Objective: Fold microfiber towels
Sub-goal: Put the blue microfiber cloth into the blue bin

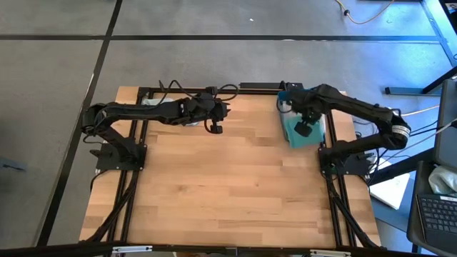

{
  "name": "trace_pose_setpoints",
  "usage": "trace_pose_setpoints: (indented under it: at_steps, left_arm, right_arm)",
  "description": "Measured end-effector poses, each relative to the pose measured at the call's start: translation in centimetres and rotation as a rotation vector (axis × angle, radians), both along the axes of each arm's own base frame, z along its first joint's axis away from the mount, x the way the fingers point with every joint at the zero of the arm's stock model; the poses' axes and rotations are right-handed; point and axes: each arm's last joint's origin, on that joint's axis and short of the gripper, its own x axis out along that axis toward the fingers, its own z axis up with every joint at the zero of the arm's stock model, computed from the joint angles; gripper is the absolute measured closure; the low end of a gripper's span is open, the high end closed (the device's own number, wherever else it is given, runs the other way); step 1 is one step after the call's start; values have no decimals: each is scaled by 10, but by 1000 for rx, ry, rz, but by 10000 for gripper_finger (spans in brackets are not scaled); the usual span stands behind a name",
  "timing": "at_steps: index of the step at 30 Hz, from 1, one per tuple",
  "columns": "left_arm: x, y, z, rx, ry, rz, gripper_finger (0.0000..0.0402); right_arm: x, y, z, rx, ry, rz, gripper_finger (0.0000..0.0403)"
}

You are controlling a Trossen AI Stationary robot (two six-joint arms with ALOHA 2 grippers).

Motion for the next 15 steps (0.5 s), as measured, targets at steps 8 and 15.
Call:
trace_pose_setpoints:
  at_steps: [8,15]
  left_arm:
    - [0,0,0,0,1,0,315]
    - [0,0,0,0,2,0,315]
  right_arm:
    - [-2,-33,-2,-64,-101,-10,393]
    - [-3,-58,-21,-22,-33,-42,393]
